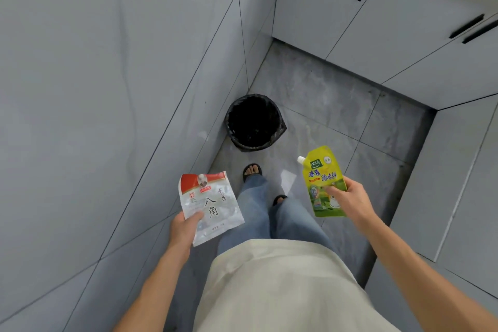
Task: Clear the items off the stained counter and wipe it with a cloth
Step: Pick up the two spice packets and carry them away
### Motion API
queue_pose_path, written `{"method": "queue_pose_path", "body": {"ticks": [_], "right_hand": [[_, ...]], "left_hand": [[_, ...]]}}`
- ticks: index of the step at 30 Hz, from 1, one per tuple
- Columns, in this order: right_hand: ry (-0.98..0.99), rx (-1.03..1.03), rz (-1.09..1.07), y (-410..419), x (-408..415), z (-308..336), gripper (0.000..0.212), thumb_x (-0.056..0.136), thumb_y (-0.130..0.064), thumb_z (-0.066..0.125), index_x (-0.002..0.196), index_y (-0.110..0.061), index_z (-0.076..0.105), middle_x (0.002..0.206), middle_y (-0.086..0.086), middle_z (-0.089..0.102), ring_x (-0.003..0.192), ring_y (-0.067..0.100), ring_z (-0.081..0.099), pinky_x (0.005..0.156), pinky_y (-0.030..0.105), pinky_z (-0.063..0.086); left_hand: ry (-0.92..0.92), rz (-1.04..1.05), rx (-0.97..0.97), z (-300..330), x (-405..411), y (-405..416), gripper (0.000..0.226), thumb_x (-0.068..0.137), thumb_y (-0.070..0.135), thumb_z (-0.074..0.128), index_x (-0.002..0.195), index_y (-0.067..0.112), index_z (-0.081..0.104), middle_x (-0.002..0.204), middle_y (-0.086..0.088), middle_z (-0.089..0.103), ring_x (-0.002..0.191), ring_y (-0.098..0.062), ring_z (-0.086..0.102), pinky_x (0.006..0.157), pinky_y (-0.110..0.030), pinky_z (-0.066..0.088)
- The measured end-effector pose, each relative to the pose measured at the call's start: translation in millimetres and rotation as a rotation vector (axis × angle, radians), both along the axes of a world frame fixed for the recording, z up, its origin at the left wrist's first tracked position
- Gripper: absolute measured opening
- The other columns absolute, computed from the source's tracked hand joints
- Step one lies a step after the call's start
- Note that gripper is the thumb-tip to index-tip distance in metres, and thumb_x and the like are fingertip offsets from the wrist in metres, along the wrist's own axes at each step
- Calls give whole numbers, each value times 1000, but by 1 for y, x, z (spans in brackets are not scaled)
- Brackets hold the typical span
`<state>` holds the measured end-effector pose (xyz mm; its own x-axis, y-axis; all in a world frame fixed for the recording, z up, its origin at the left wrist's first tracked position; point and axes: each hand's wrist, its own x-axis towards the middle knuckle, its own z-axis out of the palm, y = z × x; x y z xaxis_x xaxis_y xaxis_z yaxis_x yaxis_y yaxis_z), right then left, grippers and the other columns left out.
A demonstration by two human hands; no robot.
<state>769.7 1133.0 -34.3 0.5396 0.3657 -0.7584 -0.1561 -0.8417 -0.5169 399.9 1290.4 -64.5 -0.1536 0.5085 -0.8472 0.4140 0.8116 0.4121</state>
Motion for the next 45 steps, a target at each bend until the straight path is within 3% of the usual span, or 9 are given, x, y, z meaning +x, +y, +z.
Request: {"method": "queue_pose_path", "body": {"ticks": [13, 16, 18, 20, 24, 28, 38, 42, 45], "right_hand": [[70, -80, -32, 79, 30, -77, 15, 94, -20, 70, 93, -33, 77, 86, -15, 79, 88, 17, 77, 75, 34, 57], [74, -46, -9, 125, 42, -128, 15, 93, -21, 68, 94, -33, 76, 87, -14, 79, 86, 12, 75, 79, 34, 57], [62, -10, 11, 157, 48, -167, 15, 94, -22, 67, 93, -35, 75, 85, -17, 78, 76, 2, 72, 68, 28, 53], [45, 19, 25, 187, 51, -211, 15, 94, -22, 67, 91, -35, 73, 81, -18, 77, 70, 1, 71, 59, 22, 51], [23, 26, 67, 236, 51, -312, 12, 95, -29, 65, 94, -19, 73, 84, -1, 78, 78, 20, 73, 70, 36, 58], [41, 33, 122, 268, 44, -407, 15, 99, -27, 61, 90, -30, 72, 77, -19, 74, 69, 0, 68, 67, 27, 54], [6, -80, 303, 314, 31, -555, 24, 98, -24, 57, 117, -16, 68, 103, 6, 72, 101, 32, 66, 88, 39, 54], [24, -128, 309, 312, 30, -562, 55, 98, -11, 53, 152, -13, 45, 133, 11, 66, 127, 33, 58, 104, 37, 47], [7, -112, 325, 298, 31, -540, 59, 99, -7, 50, 157, -12, 39, 141, 9, 63, 133, 30, 55, 113, 36, 42]], "left_hand": [[-67, -81, 16, -78, 120, 115, 19, 96, 7, 68, 100, 23, 77, 94, 6, 82, 87, -18, 78, 69, -30, 60], [-49, -86, 23, -129, 145, 134, 19, 95, 8, 68, 94, 25, 76, 83, 11, 82, 70, -4, 77, 55, -18, 56], [-32, -92, 34, -168, 161, 147, 18, 93, 8, 68, 93, 25, 75, 79, 13, 80, 66, -2, 75, 51, -16, 53], [-7, -99, 38, -212, 177, 162, 18, 91, 10, 69, 92, 27, 75, 81, 11, 80, 75, -11, 77, 58, -23, 56], [21, -136, 53, -304, 202, 185, 20, 87, 15, 68, 87, 34, 73, 89, 13, 78, 86, -18, 77, 68, -30, 58], [59, -221, 85, -389, 220, 196, 18, 85, 16, 65, 86, 34, 68, 94, 12, 77, 88, -22, 76, 78, -40, 64], [75, -385, 56, -531, 260, 214, 24, 95, 24, 69, 118, 22, 67, 107, 4, 74, 99, -19, 71, 86, -36, 57], [38, -410, 3, -542, 252, 208, 47, 96, 30, 72, 141, 23, 59, 113, 10, 67, 106, -14, 65, 94, -30, 50], [54, -411, -3, -523, 243, 201, 46, 97, 27, 70, 141, 21, 60, 121, 3, 71, 114, -19, 68, 106, -41, 55]]}}
